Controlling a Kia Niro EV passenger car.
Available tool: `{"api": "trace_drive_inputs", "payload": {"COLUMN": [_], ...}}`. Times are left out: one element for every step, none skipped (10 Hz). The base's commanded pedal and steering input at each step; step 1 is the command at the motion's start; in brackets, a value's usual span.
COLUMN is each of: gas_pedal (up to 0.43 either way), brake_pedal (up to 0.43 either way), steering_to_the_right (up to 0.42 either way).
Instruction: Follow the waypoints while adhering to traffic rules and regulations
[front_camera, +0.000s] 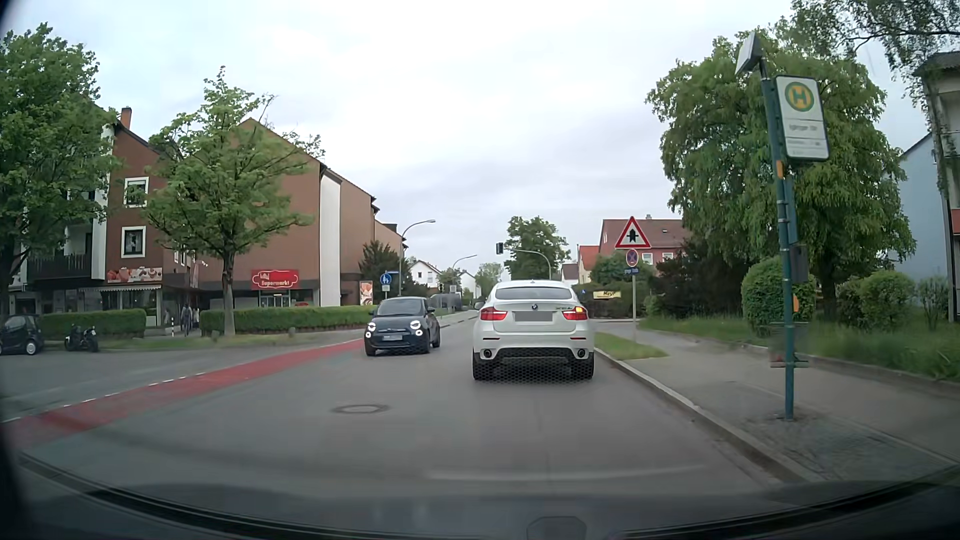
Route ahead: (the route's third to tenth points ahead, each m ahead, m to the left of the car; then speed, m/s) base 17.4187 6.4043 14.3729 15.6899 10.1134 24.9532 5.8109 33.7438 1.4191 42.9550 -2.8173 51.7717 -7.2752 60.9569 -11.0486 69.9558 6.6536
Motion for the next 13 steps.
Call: {"api": "trace_drive_inputs", "payload": {"gas_pedal": [0.000, 0.000, 0.000, 0.000, 0.000, 0.000, 0.000, 0.000, 0.000, 0.000, 0.000, 0.000, 0.000], "brake_pedal": [0.000, 0.000, 0.006, 0.030, 0.061, 0.091, 0.116, 0.134, 0.140, 0.140, 0.146, 0.140, 0.140], "steering_to_the_right": [0.000, 0.000, 0.000, 0.000, 0.000, -0.001, -0.003, -0.005, -0.008, -0.014, -0.026, -0.042, -0.067]}}
